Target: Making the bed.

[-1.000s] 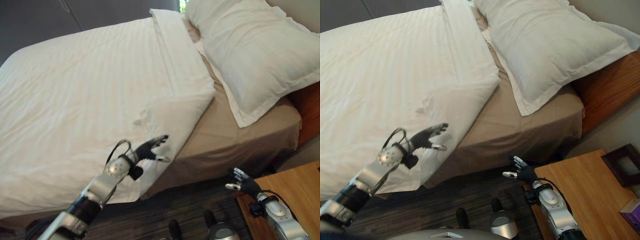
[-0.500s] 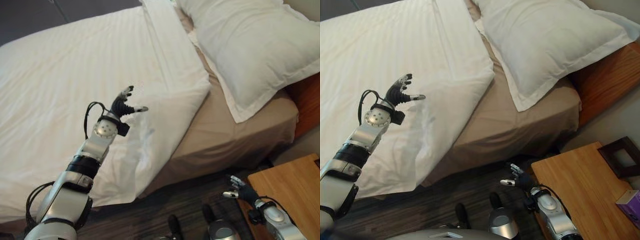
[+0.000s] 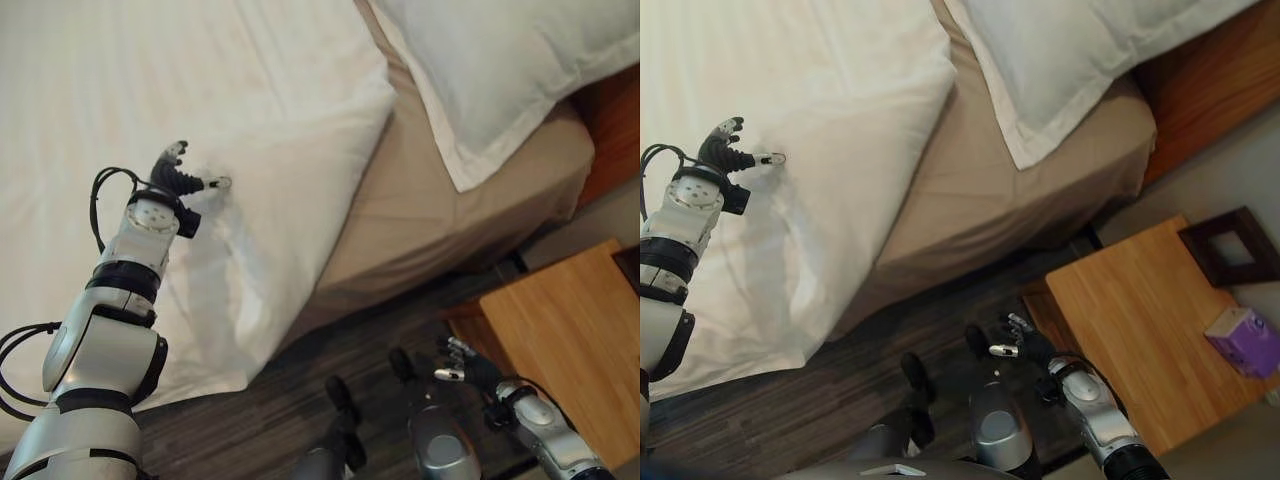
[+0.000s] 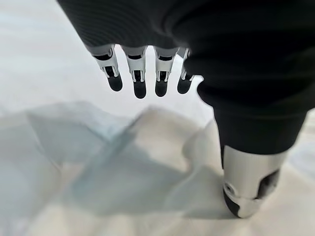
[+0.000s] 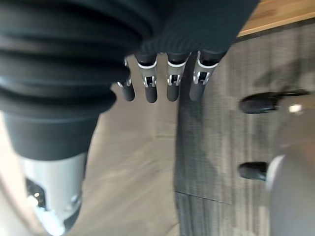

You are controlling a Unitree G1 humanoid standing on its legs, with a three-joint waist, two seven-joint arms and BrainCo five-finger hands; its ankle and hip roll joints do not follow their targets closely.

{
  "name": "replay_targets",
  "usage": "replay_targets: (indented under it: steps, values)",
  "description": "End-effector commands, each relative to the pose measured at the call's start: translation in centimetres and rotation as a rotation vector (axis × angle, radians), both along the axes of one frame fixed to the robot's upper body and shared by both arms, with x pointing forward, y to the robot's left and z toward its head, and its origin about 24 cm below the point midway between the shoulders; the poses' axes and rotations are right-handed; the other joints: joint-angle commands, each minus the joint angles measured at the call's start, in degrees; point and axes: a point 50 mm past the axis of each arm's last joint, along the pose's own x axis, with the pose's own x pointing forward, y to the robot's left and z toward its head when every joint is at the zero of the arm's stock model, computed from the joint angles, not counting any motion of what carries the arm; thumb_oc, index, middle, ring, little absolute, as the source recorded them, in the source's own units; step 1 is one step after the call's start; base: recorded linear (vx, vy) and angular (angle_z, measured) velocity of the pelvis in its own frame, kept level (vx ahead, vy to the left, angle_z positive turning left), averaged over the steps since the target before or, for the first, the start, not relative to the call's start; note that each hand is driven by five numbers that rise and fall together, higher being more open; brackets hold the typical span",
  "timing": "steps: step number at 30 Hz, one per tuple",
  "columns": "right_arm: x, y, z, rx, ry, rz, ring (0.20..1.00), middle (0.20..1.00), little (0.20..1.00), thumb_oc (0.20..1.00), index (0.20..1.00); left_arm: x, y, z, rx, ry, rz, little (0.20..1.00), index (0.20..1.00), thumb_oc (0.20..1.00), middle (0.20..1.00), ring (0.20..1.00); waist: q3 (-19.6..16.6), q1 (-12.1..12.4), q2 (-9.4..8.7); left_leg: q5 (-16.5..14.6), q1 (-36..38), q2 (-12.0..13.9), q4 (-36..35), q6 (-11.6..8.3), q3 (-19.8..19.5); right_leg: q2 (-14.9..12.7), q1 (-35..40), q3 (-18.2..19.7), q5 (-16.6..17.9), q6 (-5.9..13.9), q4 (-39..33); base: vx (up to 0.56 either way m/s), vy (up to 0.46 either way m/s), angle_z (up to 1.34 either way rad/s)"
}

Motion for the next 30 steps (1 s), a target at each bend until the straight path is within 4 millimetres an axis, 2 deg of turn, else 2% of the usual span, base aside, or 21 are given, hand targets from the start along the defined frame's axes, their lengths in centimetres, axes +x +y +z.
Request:
replay_targets:
  steps: [1, 3, 4, 6, 8, 9, 12, 13, 15, 21, 22, 23, 24, 26, 27, 30]
  values:
    - [0.3, -1.1, 1.0, -0.005, -0.054, -0.022, 1.000, 1.000, 1.000, 1.000, 1.000, 0.0, 0.8, 2.9, 0.034, -0.072, 0.028, 1.000, 1.000, 1.000, 1.000, 1.000, -2.71, 0.09, -0.34, 1.78, 2.86, 2.00, 0.38, -4.50, -0.79, -2.08, -3.14, -1.71, 0.00, 4.19, 5.34, 0.00, 0.002, -0.20]
    - [0.5, -1.2, 1.4, -0.009, -0.070, -0.016, 1.000, 1.000, 1.000, 1.000, 1.000, 0.2, 0.2, 2.9, 0.013, -0.083, 0.009, 1.000, 1.000, 1.000, 1.000, 1.000, -2.01, -0.44, 0.40, 1.82, 2.36, 1.91, 0.38, -4.63, -0.59, -2.21, -3.64, -1.30, 0.12, 4.18, 5.22, 0.00, 0.030, -0.10]
    - [0.6, -1.2, 1.6, -0.006, -0.080, -0.011, 1.000, 1.000, 1.000, 1.000, 1.000, 0.6, -0.7, 3.0, -0.032, -0.111, -0.022, 1.000, 1.000, 1.000, 1.000, 1.000, -1.60, -0.97, 1.29, 1.75, 2.15, 1.80, 0.38, -4.71, -0.51, -2.35, -3.99, -1.04, 0.16, 4.15, 5.08, 0.01, 0.033, -0.01]
    - [0.7, -1.0, 1.6, -0.008, -0.083, -0.003, 1.000, 1.000, 1.000, 1.000, 1.000, 1.2, -2.2, 3.2, -0.044, -0.131, -0.068, 1.000, 1.000, 1.000, 1.000, 1.000, -1.53, -1.32, 1.95, 1.69, 2.27, 1.79, 0.38, -4.78, -0.39, -2.27, -4.03, -0.88, 0.07, 4.09, 5.14, 0.02, -0.005, 0.00]
    - [0.8, -0.9, 1.7, -0.013, -0.087, 0.011, 1.000, 1.000, 1.000, 1.000, 1.000, 1.7, -3.9, 3.7, -0.042, -0.158, -0.127, 1.000, 1.000, 1.000, 1.000, 1.000, -1.43, -1.62, 2.41, 1.61, 2.61, 1.76, 0.38, -4.87, -0.40, -2.25, -3.71, -0.74, -0.11, 4.02, 5.11, 0.04, -0.014, 0.00]
    - [0.7, -0.7, 1.6, -0.019, -0.087, 0.024, 1.000, 1.000, 1.000, 1.000, 1.000, 2.0, -5.5, 4.2, -0.028, -0.181, -0.190, 1.000, 1.000, 1.000, 1.000, 1.000, -1.55, -1.81, 2.66, 1.47, 2.98, 1.81, 0.38, -4.91, -0.43, -2.25, -3.25, -0.71, -0.29, 3.96, 4.99, 0.03, -0.012, 0.01]
    - [0.6, -0.7, 1.6, -0.027, -0.085, 0.029, 1.000, 1.000, 1.000, 1.000, 1.000, 2.2, -6.5, 4.6, -0.023, -0.199, -0.223, 1.000, 1.000, 1.000, 1.000, 1.000, -1.56, -1.93, 2.74, 1.35, 3.23, 1.84, 0.38, -4.93, -0.37, -2.21, -3.00, -0.75, -0.37, 3.95, 4.89, 0.03, -0.015, 0.05]
    - [0.4, -0.8, 1.3, -0.043, -0.077, 0.032, 1.000, 1.000, 1.000, 1.000, 1.000, 2.4, -8.0, 4.9, -0.030, -0.227, -0.273, 1.000, 1.000, 1.000, 1.000, 1.000, -1.69, -2.06, 2.93, 1.25, 3.56, 1.94, 0.38, -4.96, -0.31, -2.21, -2.67, -0.88, -0.43, 3.92, 4.66, 0.00, 0.000, 0.00]
    - [0.4, -1.0, 1.3, -0.055, -0.078, 0.026, 1.000, 1.000, 1.000, 1.000, 1.000, 2.4, -9.4, 5.3, -0.036, -0.254, -0.325, 1.000, 1.000, 1.000, 1.000, 1.000, -1.76, -2.13, 3.06, 1.19, 3.79, 1.98, 0.38, -4.97, -0.33, -2.17, -2.40, -0.96, -0.51, 3.87, 4.47, 0.02, -0.015, 0.00]
    - [0.1, -1.3, 1.1, -0.066, -0.069, 0.017, 1.000, 1.000, 1.000, 1.000, 1.000, 2.4, -10.3, 4.6, -0.050, -0.253, -0.359, 1.000, 1.000, 1.000, 1.000, 1.000, -1.46, -2.14, 3.23, 1.23, 4.08, 1.99, 0.38, -5.02, -0.59, -2.20, -1.92, -1.28, -0.59, 3.73, 4.16, 0.00, -0.004, -0.01]
    - [0.0, -1.4, 1.0, -0.072, -0.064, 0.017, 1.000, 1.000, 1.000, 1.000, 1.000, 2.5, -10.4, 3.8, -0.060, -0.227, -0.360, 1.000, 1.000, 1.000, 1.000, 1.000, -1.29, -2.05, 3.28, 1.46, 3.93, 2.03, 0.38, -5.08, -0.62, -2.11, -1.98, -1.41, -0.43, 3.62, 4.04, 0.00, 0.000, 0.00]
    - [0.0, -1.4, 0.9, -0.073, -0.059, 0.015, 1.000, 1.000, 1.000, 1.000, 1.000, 2.5, -10.4, 3.5, -0.058, -0.214, -0.362, 0.507, 0.507, 0.507, 0.507, 0.507, -1.17, -2.03, 3.26, 1.50, 3.92, 2.02, 0.38, -5.09, -0.68, -2.10, -1.93, -1.45, -0.41, 3.57, 3.98, 0.00, 0.000, 0.00]
    - [-0.1, -1.4, 0.8, -0.072, -0.055, 0.014, 1.000, 1.000, 1.000, 1.000, 1.000, 2.5, -10.4, 3.1, -0.048, -0.200, -0.361, 0.200, 0.200, 0.200, 0.200, 0.200, -0.89, -2.04, 3.25, 1.38, 4.15, 1.99, 0.38, -5.05, -0.79, -2.12, -1.62, -1.55, -0.61, 3.55, 4.00, 0.00, 0.000, 0.00]
    - [-0.1, -1.4, 0.8, -0.068, -0.053, 0.010, 1.000, 1.000, 1.000, 1.000, 1.000, 2.3, -10.3, 2.5, -0.047, -0.185, -0.372, 0.200, 0.200, 0.200, 0.200, 0.200, -0.82, -1.90, 3.23, 1.58, 3.96, 2.04, 0.38, -5.09, -0.77, -2.01, -1.87, -1.47, -0.41, 3.49, 3.95, 0.00, 0.000, 0.00]
    - [-0.2, -1.5, 0.7, -0.070, -0.048, 0.014, 1.000, 1.000, 1.000, 1.000, 1.000, 2.4, -10.0, 1.0, -0.038, -0.121, -0.363, 0.200, 0.200, 0.200, 0.200, 0.200, -0.60, -1.87, 3.29, 1.64, 3.95, 2.06, 0.38, -5.08, -0.72, -1.94, -1.93, -1.43, -0.39, 3.43, 3.97, 0.00, 0.000, 0.00]
    - [-0.2, -1.5, 0.6, -0.074, -0.040, 0.016, 1.000, 1.000, 1.000, 1.000, 1.000, 2.4, -10.3, 0.5, -0.025, -0.097, -0.369, 0.200, 0.200, 0.200, 0.200, 0.200, -0.19, -1.92, 3.36, 1.57, 4.20, 2.02, 0.38, -5.05, -0.75, -1.93, -1.65, -1.52, -0.54, 3.41, 4.03, 0.00, 0.000, 0.00]
